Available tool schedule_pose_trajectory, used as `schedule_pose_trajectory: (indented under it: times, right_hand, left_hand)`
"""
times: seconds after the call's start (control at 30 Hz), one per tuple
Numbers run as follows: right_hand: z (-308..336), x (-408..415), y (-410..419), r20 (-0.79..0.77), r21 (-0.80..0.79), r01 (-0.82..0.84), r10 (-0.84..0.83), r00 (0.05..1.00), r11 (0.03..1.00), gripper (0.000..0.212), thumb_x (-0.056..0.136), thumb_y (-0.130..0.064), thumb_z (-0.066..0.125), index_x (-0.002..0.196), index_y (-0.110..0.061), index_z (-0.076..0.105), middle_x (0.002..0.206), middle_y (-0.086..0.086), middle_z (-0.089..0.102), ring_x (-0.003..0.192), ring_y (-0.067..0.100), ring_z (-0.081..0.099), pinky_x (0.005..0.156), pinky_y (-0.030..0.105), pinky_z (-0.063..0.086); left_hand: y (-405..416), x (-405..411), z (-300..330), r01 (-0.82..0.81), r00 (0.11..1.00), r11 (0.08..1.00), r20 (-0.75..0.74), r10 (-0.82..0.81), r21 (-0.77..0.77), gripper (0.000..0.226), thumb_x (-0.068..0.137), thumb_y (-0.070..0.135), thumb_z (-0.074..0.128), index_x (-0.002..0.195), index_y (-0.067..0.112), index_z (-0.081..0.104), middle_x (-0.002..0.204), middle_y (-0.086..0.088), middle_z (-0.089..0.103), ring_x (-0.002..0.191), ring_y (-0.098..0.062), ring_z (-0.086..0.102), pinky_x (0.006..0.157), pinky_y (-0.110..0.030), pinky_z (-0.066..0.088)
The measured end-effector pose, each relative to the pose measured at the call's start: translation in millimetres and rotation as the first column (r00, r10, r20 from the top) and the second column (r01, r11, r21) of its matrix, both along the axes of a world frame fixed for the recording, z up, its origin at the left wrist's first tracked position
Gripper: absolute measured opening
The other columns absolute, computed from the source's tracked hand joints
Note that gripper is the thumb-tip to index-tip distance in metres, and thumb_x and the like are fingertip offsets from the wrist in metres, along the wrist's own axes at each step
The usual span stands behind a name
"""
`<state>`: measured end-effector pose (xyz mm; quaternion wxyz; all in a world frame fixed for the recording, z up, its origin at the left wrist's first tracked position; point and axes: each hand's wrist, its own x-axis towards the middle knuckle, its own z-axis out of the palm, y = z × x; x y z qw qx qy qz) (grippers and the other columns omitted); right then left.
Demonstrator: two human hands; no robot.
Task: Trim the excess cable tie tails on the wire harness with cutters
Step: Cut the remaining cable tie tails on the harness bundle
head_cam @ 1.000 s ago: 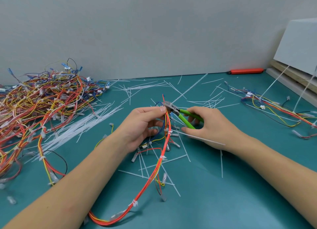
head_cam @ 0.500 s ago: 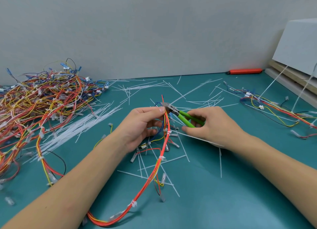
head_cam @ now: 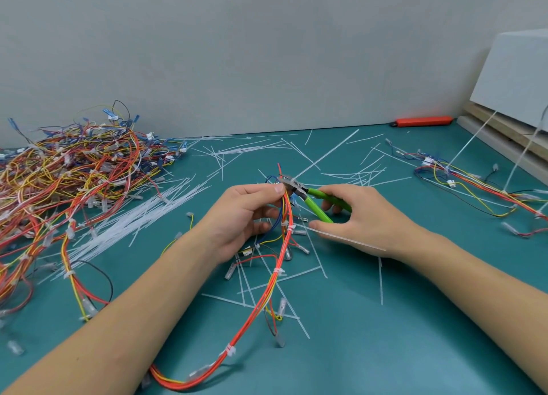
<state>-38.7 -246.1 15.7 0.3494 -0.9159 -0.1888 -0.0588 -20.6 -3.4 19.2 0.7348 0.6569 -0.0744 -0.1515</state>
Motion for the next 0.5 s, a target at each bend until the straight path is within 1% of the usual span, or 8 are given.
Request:
schedule_pose_trajectory:
  times: [0.07,0.1,0.2,0.27,0.4,0.5]
  right_hand:
    - [-0.5,2.5,-2.1,-0.005,0.006,0.033,-0.033,0.999,0.999,0.026,0.079,-0.052,0.079,0.096,-0.034,0.07,0.075,-0.013,0.063,0.068,0.008,0.058,0.074,0.043,0.056]
    - [-0.6,3.7,-3.2,-0.011,0.001,0.045,-0.045,0.999,0.999,0.023,0.079,-0.051,0.08,0.091,-0.034,0.069,0.071,-0.014,0.062,0.064,0.008,0.056,0.07,0.044,0.056]
    - [-1.9,4.6,-3.4,-0.008,-0.013,0.057,-0.058,0.998,0.998,0.022,0.08,-0.052,0.08,0.091,-0.036,0.068,0.072,-0.016,0.061,0.063,0.008,0.055,0.068,0.043,0.055]
    - [-2.7,3.1,-2.1,-0.014,0.0,0.045,-0.045,0.999,0.999,0.025,0.08,-0.052,0.079,0.096,-0.036,0.068,0.074,-0.019,0.061,0.068,0.006,0.056,0.073,0.043,0.056]
    - [-0.8,-0.6,0.8,-0.039,0.007,0.001,0.0,0.999,1.0,0.047,0.076,-0.061,0.076,0.116,-0.036,0.066,0.099,-0.013,0.065,0.092,0.009,0.062,0.089,0.037,0.055]
    - [0.3,-0.7,-0.6,-0.035,-0.006,-0.009,0.008,0.999,1.0,0.05,0.078,-0.06,0.077,0.12,-0.035,0.065,0.103,-0.012,0.065,0.095,0.007,0.063,0.092,0.036,0.054]
  left_hand:
    - [-0.5,-0.3,0.0,0.002,1.0,1.0,0.001,-0.002,-0.001,0.029,0.077,0.038,0.077,0.098,0.018,0.082,0.086,0.002,0.073,0.067,-0.008,0.059,0.057,-0.02,0.045]
    - [-0.8,-0.4,0.1,0.003,1.0,1.0,-0.001,-0.003,-0.002,0.029,0.077,0.038,0.078,0.097,0.018,0.082,0.086,0.002,0.073,0.066,-0.008,0.059,0.057,-0.019,0.045]
    - [-1.0,-0.6,0.8,-0.001,1.0,1.0,-0.003,0.001,0.003,0.025,0.079,0.037,0.077,0.096,0.019,0.082,0.085,0.003,0.073,0.066,-0.007,0.058,0.056,-0.019,0.045]
    - [-1.5,-0.6,0.9,-0.011,1.0,1.0,-0.009,0.011,0.002,0.023,0.081,0.034,0.076,0.095,0.018,0.082,0.086,0.002,0.073,0.066,-0.008,0.058,0.057,-0.02,0.044]
    - [-0.7,-0.7,0.9,-0.023,1.0,1.0,-0.014,0.023,0.0,0.017,0.089,0.028,0.073,0.097,0.015,0.081,0.087,0.0,0.074,0.066,-0.009,0.06,0.055,-0.02,0.045]
    - [-1.0,-0.4,0.8,-0.025,1.0,1.0,-0.015,0.025,0.013,0.016,0.093,0.026,0.07,0.098,0.015,0.081,0.088,0.0,0.074,0.069,-0.01,0.062,0.054,-0.02,0.046]
